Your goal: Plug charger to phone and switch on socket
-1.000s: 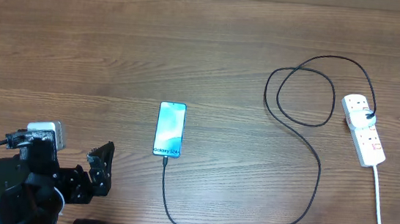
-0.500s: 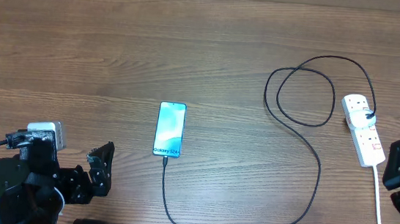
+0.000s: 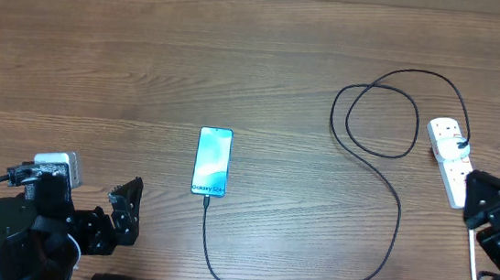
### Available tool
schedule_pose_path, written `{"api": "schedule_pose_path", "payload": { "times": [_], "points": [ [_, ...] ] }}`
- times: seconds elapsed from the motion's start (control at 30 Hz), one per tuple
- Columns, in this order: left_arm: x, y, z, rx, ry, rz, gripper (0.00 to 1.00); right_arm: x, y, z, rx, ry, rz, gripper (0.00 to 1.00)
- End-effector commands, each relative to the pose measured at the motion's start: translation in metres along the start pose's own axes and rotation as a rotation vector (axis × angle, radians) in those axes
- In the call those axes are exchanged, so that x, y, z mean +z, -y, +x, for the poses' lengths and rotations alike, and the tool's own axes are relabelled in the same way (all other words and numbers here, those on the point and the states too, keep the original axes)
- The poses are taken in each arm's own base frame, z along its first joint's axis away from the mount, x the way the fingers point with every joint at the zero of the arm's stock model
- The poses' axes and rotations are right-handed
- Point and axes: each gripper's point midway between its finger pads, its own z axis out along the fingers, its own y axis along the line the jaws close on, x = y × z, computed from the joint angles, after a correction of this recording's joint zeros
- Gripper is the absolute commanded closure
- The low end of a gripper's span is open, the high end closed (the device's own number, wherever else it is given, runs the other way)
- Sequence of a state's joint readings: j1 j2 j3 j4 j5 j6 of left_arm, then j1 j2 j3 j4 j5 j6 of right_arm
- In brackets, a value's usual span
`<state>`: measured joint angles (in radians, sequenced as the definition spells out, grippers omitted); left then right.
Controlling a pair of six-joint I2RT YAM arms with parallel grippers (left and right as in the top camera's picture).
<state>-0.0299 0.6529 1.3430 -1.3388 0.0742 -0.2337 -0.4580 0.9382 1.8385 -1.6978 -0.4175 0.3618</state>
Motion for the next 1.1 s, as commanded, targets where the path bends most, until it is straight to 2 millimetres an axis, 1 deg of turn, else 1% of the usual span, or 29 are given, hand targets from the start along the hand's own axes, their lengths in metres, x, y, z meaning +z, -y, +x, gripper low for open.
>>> {"api": "schedule_pose_path", "payload": {
  "times": [0.0,0.03,0.07,0.17,0.23,0.5,0.6,0.63,0.77,0.9,1.07],
  "points": [
    [0.001,-0.001,-0.001,-0.013,0.0,-0.005,0.0,-0.001,-0.019,0.014,-0.154,-0.057,-0.121,0.24],
    [0.001,-0.001,-0.001,-0.013,0.0,-0.005,0.01,-0.002,-0.019,0.017,-0.179,-0.058,-0.123,0.09],
    [0.001,-0.001,-0.001,-0.013,0.0,-0.005,0.0,-0.005,-0.02,0.021,-0.208,-0.058,-0.128,0.0],
    [0.001,-0.001,-0.001,-0.013,0.0,-0.005,0.0,-0.013,-0.021,0.034,-0.253,-0.06,-0.154,0.0],
    [0.001,-0.001,-0.001,-0.013,0.0,-0.005,0.0,-0.018,-0.023,0.038,-0.27,-0.052,-0.17,0.0],
    [0.001,-0.001,-0.001,-0.013,0.0,-0.005,0.0,-0.019,-0.023,0.039,-0.271,-0.051,-0.171,0.0],
    [0.001,-0.001,-0.001,-0.013,0.0,-0.005,0.0,-0.017,-0.016,0.035,-0.272,-0.033,-0.126,0.0],
    [0.001,-0.001,-0.001,-0.013,0.0,-0.005,0.0,-0.016,-0.012,0.033,-0.279,-0.029,-0.108,0.0],
    [0.001,-0.001,-0.001,-0.013,0.0,-0.005,0.0,-0.006,-0.005,0.037,-0.407,-0.058,-0.093,0.0],
    [0.001,-0.001,-0.001,-0.013,0.0,-0.005,0.0,0.009,0.002,0.043,-0.428,-0.055,-0.105,0.0],
    [0.001,-0.001,-0.001,-0.013,0.0,-0.005,0.0,0.034,0.005,0.051,-0.528,0.069,-0.208,0.0]
  ]
}}
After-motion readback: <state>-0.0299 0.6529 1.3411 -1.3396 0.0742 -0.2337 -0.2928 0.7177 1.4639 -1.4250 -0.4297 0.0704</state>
